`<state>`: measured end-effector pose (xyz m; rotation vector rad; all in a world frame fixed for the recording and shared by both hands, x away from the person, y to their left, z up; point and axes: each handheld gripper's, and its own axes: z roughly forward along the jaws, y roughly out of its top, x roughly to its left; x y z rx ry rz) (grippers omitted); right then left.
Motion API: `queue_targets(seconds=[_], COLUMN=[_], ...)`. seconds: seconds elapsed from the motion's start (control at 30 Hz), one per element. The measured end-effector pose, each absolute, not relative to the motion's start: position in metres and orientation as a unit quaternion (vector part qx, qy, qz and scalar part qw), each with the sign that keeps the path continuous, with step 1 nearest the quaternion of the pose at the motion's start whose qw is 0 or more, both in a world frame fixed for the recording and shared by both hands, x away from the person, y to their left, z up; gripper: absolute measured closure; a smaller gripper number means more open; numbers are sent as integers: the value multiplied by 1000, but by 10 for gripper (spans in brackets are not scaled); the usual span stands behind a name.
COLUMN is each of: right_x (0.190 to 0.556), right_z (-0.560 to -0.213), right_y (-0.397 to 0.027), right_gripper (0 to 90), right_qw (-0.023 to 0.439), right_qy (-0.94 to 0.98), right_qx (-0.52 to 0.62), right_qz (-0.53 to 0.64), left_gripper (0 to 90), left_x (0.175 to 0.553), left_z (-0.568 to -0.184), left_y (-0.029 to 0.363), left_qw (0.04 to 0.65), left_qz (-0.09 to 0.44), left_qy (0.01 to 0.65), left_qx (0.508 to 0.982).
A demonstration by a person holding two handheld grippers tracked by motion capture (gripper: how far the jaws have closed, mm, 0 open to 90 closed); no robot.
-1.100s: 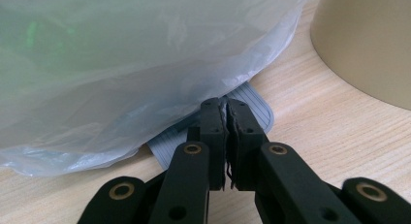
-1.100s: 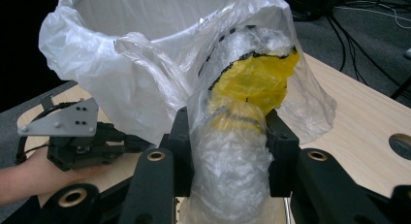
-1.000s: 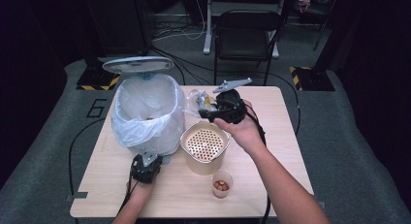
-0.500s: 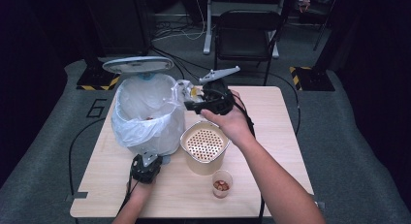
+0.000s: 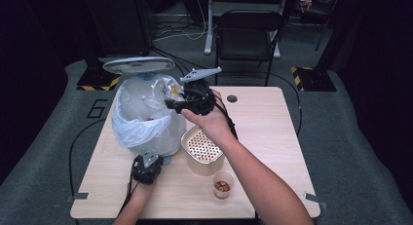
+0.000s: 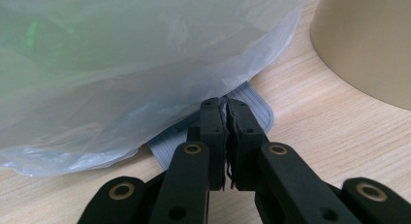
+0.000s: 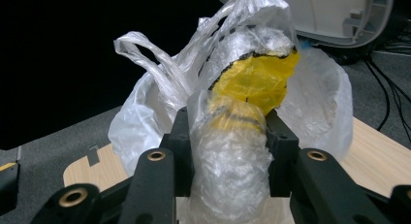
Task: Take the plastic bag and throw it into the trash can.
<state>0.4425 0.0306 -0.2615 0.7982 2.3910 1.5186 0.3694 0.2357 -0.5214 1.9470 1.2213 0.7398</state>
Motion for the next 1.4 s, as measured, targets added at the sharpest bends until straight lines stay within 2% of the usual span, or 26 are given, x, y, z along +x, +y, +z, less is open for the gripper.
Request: queue_targets(seconds=[0.63, 0.73, 0.87, 1.4], right_x=[464, 466, 470, 479], right_z=[-279, -281, -284, -288], right_y=[80, 83, 89, 104], right_gripper=[642, 642, 641, 635], right_qw=[113, 117, 128, 129], right_qy=[803, 803, 806, 797], right_qx=[268, 270, 268, 286], right_qz=[520, 518, 511, 515], left_gripper=[860, 860, 860, 860], left_x=[369, 369, 369, 369], left_z=[-521, -523, -521, -521], left_y=[235, 234, 235, 235], left_qw=[355, 358, 351, 351], left_qz=[288, 298, 286, 286], left_qy=[472, 473, 470, 471], left_qx=[754, 748, 757, 757])
